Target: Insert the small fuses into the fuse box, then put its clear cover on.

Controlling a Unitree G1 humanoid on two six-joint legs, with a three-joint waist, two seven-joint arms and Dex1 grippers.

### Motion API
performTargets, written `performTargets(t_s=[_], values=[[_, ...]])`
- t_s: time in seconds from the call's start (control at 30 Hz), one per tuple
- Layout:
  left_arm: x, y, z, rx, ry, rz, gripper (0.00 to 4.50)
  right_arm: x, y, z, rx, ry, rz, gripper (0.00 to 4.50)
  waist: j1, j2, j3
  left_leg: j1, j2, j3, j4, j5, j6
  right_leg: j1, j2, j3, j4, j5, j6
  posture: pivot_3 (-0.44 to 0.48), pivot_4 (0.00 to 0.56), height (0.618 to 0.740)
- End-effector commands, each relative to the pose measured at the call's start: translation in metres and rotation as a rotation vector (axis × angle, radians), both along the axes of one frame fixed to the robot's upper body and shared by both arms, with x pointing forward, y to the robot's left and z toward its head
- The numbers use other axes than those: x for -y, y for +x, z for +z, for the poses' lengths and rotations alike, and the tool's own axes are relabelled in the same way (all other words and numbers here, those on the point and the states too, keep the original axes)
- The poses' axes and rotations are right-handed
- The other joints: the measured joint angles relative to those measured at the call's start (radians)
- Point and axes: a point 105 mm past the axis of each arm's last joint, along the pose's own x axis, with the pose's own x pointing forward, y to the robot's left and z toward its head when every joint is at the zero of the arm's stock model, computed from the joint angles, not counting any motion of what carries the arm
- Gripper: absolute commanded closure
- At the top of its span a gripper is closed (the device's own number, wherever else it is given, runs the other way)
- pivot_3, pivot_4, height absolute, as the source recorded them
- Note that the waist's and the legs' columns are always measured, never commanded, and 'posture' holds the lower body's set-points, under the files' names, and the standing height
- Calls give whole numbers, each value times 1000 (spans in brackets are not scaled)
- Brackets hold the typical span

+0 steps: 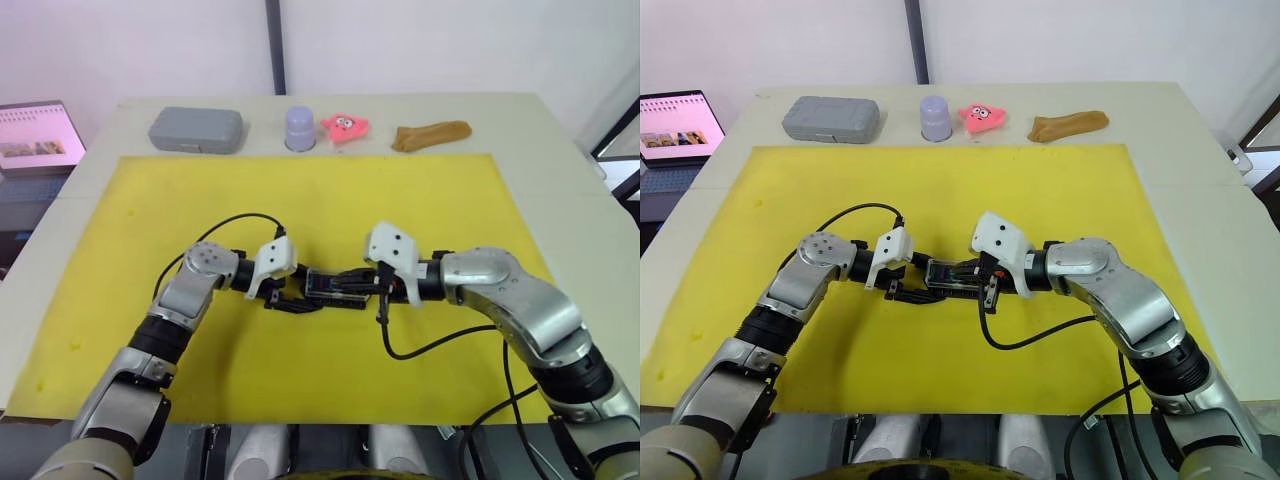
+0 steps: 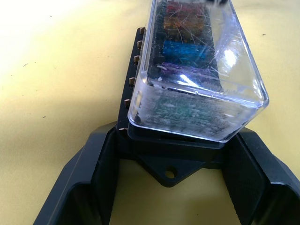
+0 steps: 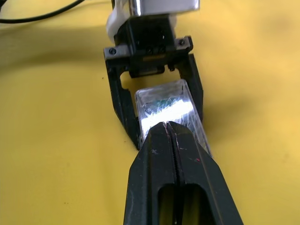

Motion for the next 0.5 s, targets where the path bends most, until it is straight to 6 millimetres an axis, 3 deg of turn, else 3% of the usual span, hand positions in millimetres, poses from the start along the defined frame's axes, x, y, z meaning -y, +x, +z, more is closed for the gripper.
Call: performTargets(t_s=[0.03, 0.5], values=[[5, -8, -10, -26, 36, -42, 1948, -1, 6, -7, 3, -12, -9, 4474, -1, 0, 0, 0, 0, 0, 0, 0, 0, 0, 0, 0, 0, 0, 0, 0, 150, 740], [6, -10, -12, -26, 39, -49, 1948, 5, 16, -16, -115, -26, -69, 4474, -1, 0, 0, 2, 0, -1, 0, 0, 0, 2, 0, 0, 0, 0, 0, 0, 150, 740]])
